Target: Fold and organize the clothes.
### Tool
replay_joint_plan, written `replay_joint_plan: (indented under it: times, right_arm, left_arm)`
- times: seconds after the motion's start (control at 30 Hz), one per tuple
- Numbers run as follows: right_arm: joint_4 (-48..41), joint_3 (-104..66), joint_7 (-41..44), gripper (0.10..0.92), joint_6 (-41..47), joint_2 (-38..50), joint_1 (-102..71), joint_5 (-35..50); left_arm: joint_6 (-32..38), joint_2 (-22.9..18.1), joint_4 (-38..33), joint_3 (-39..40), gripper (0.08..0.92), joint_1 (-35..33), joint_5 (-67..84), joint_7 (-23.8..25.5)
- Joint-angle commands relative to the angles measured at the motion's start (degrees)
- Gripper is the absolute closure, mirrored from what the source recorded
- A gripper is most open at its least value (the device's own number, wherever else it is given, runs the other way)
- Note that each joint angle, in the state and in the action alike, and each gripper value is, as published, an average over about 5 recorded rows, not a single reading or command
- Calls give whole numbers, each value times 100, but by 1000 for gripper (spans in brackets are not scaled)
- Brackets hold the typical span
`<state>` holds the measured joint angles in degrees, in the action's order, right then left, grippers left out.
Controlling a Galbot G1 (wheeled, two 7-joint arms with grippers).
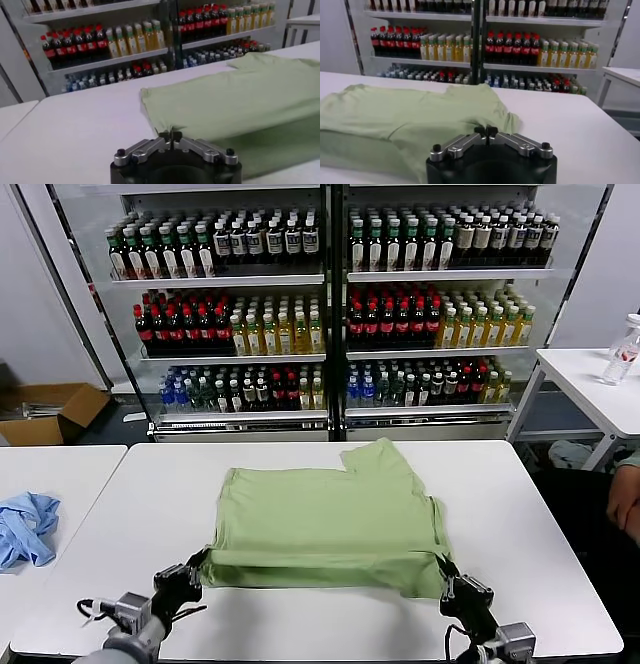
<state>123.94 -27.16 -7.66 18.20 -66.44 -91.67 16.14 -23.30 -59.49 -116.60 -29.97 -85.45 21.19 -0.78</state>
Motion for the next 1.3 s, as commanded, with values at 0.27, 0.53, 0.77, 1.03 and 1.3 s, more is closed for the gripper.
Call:
replay_joint_plan:
  times: [0.27, 0.53, 0.77, 1.03, 1.3]
  right_arm:
    - [-584, 232, -94, 917, 202, -83, 739, -140]
    - [-831, 348, -282, 890, 318, -133, 886, -162]
    - [-822, 266, -357, 696, 391, -169, 839, -123]
    - [-214, -103, -340, 470, 461, -58, 276, -11]
    - [-15, -221, -350, 259, 462, -66, -71, 151]
  left_arm:
    - [4, -29, 746, 386, 917, 901, 116, 93]
    - [5, -61, 968, 551, 856, 1124, 41, 51]
    - [32, -213, 1433, 675, 652, 1429, -196, -144]
    - [36, -36, 935, 318, 427, 961, -24, -155]
    - [-159, -17, 152, 190, 211, 348, 719, -266]
